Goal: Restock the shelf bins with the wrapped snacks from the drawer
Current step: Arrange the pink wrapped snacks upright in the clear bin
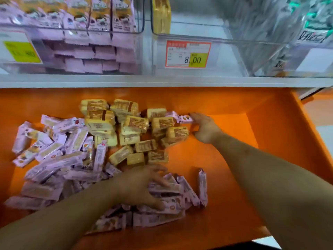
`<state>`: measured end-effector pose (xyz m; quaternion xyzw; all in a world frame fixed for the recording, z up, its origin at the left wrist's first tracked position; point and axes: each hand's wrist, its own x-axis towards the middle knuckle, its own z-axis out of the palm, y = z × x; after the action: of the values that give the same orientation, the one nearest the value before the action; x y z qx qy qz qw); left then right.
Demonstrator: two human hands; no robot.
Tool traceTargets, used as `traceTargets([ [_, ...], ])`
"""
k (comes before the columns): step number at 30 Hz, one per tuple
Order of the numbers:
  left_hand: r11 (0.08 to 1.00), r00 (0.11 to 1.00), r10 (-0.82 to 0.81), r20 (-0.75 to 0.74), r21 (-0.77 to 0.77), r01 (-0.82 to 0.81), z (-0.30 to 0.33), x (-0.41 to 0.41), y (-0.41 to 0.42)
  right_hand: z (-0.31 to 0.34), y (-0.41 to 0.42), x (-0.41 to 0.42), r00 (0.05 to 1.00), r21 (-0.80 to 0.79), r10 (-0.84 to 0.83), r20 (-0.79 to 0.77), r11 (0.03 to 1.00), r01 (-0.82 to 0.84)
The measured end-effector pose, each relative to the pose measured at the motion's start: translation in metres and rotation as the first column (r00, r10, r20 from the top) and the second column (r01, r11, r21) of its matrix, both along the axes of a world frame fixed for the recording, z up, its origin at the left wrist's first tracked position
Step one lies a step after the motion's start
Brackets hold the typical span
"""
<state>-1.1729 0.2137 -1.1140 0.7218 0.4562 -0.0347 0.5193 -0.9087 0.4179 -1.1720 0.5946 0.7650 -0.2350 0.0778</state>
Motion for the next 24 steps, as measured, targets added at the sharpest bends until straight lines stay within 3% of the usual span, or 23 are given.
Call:
traceTargets([
  [4, 0.993, 0.997, 0.075, 0.035, -0.098, -0.071, 0.004, 0.002, 0.002, -0.006, -0.003, -0.003, 0.989, 0.072, 0.000, 0.146, 0.997, -0.011],
  [13, 0.952, 0.963, 0.263, 0.057, -0.178, -0.249, 0.021, 0.003, -0.007, 0.027, -0.020, 0.004, 0.968, 0.039, -0.139, 0.209, 0.990, 0.133],
  [19, 0.869, 0.867, 0.493, 0.075, -0.105, -0.484, 0.071, -0.008, -0.003, 0.125, -0.030, 0.008, 0.969, -0.105, -0.048, 0.242, 0.992, 0.075],
  [24, 0.772, 0.760, 0.636, 0.136, -0.095, -0.629, 0.136, -0.021, 0.005, 0.225, -0.057, -0.007, 0.998, -0.052, -0.017, 0.059, 0.998, 0.020],
])
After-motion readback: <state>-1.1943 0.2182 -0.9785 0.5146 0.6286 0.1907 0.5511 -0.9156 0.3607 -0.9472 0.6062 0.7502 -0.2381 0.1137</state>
